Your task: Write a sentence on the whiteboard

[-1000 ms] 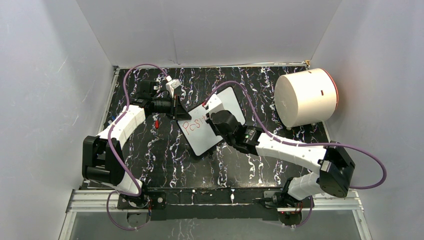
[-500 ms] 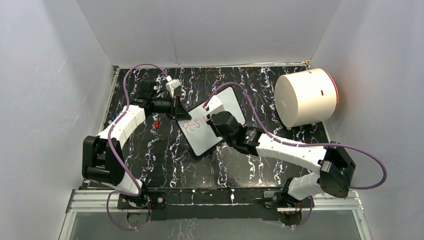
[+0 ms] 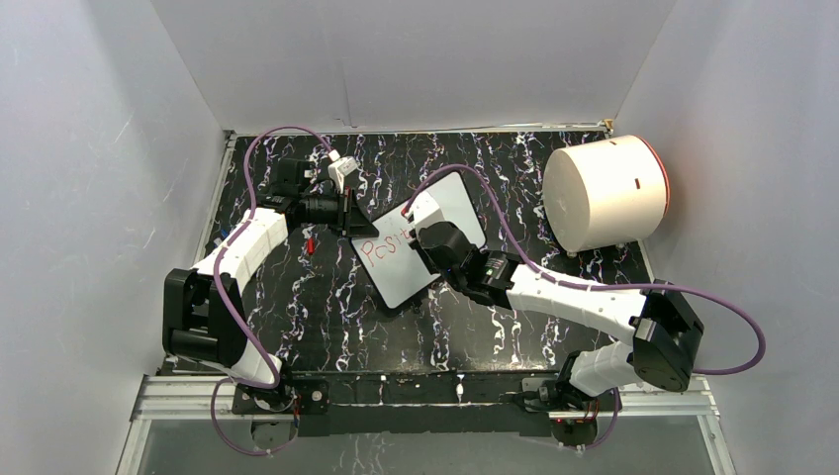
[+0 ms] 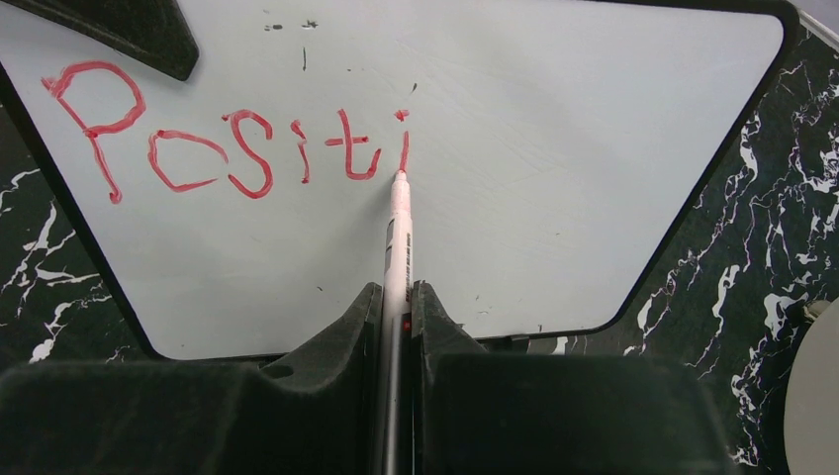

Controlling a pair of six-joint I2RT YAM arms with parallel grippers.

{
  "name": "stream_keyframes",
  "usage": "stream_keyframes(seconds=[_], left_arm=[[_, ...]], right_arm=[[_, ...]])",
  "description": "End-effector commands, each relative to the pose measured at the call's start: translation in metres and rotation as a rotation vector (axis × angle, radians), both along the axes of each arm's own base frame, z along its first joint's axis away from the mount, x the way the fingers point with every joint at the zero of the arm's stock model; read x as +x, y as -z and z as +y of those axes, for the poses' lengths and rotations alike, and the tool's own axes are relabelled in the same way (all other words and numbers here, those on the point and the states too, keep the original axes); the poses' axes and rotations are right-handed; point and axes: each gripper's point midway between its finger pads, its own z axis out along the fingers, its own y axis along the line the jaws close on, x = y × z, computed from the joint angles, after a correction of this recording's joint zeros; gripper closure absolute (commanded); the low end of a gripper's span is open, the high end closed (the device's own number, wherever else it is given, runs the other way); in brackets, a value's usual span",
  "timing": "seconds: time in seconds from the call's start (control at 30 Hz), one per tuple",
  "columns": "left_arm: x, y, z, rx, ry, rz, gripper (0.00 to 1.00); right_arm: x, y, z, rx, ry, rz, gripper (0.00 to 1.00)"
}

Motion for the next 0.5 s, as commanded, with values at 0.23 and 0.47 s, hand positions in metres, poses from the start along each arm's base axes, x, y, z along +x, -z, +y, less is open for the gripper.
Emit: stream_keyframes(seconds=[0.23, 0.47], left_arm=[[-0.012, 0.032, 0.004, 0.092, -0.015, 0.111, 1.0], [-0.012, 0.033, 0.005, 0.097, -0.017, 0.114, 1.0]], right_arm=[[-0.001, -0.019, -0.003, 0.065, 0.014, -0.021, 1.0], [0.0, -0.039, -0.008, 0.111, 0.017, -0.072, 1.0]])
